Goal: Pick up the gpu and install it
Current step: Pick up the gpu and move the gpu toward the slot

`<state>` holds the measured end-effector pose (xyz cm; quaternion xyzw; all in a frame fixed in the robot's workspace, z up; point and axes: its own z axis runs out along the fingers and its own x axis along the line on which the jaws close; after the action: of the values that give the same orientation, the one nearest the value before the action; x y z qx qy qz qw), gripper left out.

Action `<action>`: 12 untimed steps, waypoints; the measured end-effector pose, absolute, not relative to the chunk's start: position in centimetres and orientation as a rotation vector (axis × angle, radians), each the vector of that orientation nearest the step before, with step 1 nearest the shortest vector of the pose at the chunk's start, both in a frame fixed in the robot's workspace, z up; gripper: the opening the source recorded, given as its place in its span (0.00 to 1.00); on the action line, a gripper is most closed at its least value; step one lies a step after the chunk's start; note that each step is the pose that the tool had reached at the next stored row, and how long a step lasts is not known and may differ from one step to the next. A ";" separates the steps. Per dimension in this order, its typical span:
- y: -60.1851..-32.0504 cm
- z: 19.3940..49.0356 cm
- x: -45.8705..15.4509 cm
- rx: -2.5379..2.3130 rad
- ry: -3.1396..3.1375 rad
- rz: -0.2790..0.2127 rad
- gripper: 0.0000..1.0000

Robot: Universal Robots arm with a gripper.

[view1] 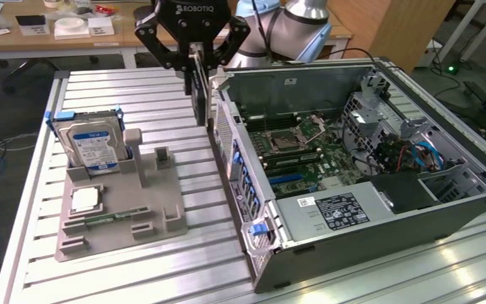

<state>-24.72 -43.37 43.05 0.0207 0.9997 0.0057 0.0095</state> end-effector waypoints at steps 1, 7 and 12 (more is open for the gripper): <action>-43.4 43.1 -24.5 0.065 3.122 0.018 0.28; -43.4 43.0 -23.5 0.065 3.122 0.018 0.28; -43.4 43.0 -22.6 0.065 3.122 0.018 0.28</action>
<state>-22.57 -43.37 43.05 0.0207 0.9997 0.0058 0.0095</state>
